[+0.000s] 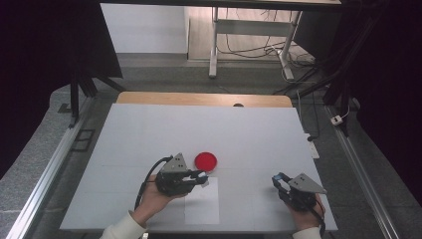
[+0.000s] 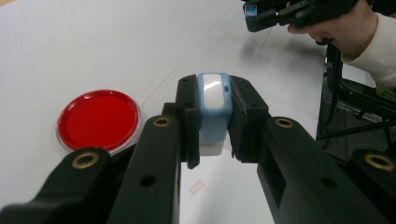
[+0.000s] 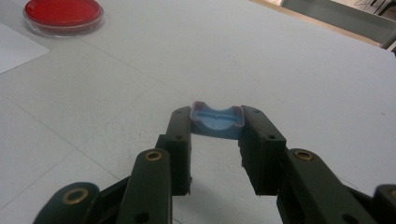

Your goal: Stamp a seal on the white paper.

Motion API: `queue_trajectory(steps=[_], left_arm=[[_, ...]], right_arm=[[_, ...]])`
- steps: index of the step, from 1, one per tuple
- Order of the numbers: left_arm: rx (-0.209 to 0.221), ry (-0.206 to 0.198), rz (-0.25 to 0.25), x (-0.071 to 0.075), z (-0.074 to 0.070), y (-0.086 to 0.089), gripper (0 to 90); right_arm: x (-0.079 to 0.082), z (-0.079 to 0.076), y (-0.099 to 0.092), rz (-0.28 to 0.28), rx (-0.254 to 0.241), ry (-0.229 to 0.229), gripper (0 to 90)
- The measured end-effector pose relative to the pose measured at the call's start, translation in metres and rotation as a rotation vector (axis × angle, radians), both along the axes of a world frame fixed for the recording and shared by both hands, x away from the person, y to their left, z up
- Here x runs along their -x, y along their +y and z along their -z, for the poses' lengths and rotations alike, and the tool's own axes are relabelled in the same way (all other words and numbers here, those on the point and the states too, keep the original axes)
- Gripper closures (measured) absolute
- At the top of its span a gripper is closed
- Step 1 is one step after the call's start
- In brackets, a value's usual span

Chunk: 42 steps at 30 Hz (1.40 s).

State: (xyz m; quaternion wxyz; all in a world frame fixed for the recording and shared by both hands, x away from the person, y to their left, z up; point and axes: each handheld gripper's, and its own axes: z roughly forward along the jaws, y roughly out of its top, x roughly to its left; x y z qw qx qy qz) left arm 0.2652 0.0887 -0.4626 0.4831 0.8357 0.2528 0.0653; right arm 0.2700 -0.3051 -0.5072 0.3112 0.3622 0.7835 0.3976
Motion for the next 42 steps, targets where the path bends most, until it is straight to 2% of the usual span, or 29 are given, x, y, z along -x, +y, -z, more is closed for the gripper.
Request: queue_trajectory(steps=[17, 42], left_arm=[[-0.040, 0.034, 0.013, 0.011, 0.018, -0.003, 75.0], [-0.116, 0.042, -0.007, 0.001, 0.043, -0.006, 75.1]], right_arm=[[-0.001, 0.000, 0.001, 0.002, 0.013, 0.001, 64.6], [-0.001, 0.002, 0.003, -0.009, 0.012, 0.007, 64.6]])
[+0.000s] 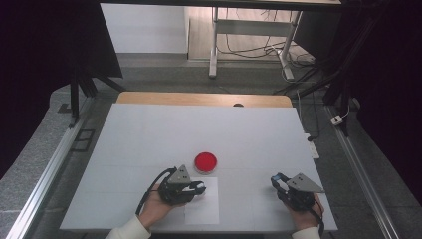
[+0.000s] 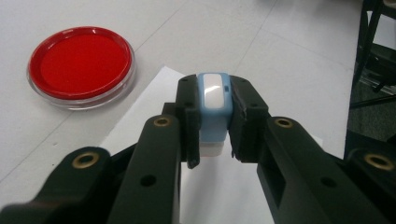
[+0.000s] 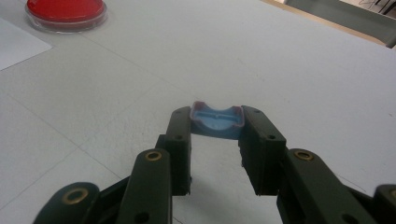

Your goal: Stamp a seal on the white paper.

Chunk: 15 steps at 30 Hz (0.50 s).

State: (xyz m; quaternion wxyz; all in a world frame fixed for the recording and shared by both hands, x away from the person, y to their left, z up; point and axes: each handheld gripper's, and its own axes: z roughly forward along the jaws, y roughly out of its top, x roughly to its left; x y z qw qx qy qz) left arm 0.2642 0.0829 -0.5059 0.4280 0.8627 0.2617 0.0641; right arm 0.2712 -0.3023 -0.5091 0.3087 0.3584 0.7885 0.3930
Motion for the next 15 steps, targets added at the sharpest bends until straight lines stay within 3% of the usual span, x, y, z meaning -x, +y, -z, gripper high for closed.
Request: queue_trajectory(steps=[15], left_arm=[[-0.020, -0.001, 0.005, -0.0011, 0.0063, -0.0034, 75.1]], right_arm=[[0.0000, 0.0003, -0.0002, 0.002, 0.001, 0.002, 64.6]])
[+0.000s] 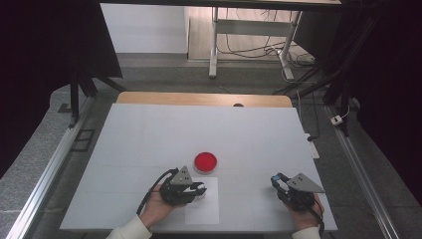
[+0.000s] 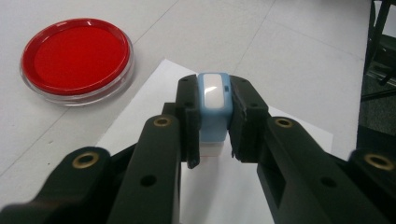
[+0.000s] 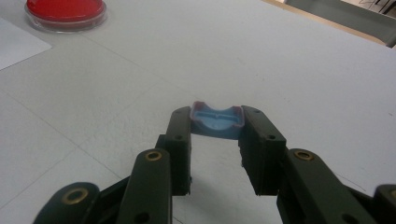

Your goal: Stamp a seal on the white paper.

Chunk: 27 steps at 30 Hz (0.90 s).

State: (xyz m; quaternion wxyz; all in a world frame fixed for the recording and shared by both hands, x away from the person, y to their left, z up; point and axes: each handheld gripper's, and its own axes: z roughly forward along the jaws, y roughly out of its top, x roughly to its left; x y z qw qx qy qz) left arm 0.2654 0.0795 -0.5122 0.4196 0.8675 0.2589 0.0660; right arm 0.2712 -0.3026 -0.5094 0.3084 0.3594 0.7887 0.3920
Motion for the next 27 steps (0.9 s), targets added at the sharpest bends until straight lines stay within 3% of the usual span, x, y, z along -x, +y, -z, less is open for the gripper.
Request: queue_trajectory(steps=[27], left_arm=[[-0.020, -0.004, 0.007, 0.0002, 0.0042, -0.0029, 75.1]], right_arm=[[-0.0001, 0.0002, 0.0000, -0.003, -0.003, 0.000, 64.6]])
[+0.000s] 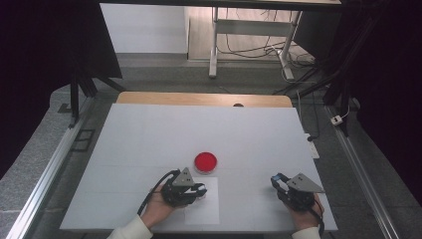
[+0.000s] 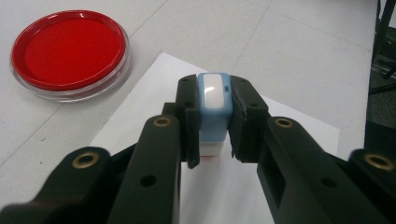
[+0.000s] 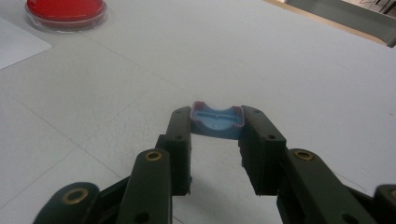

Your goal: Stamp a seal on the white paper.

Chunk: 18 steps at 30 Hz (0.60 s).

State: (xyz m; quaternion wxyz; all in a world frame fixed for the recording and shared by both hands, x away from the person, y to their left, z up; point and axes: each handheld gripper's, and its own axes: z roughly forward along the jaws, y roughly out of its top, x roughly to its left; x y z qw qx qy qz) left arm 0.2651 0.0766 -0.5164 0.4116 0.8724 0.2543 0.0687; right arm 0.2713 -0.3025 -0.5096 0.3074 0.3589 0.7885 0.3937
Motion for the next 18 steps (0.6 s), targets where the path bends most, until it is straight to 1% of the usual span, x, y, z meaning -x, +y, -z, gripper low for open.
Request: queue_trajectory(steps=[8, 15, 18], left_arm=[[-0.010, 0.002, -0.005, 0.0004, -0.0002, -0.0003, 75.3], [-0.029, -0.005, -0.004, 0.0018, -0.0012, -0.0021, 75.7], [-0.047, -0.012, -0.003, 0.0029, -0.0022, -0.0038, 75.8]], right_arm=[[0.0000, 0.0001, 0.0000, 0.000, 0.000, 0.000, 64.6], [0.0004, -0.0003, 0.0002, 0.002, 0.003, 0.000, 64.6], [0.0002, -0.0001, 0.0003, 0.000, 0.001, 0.001, 64.6]])
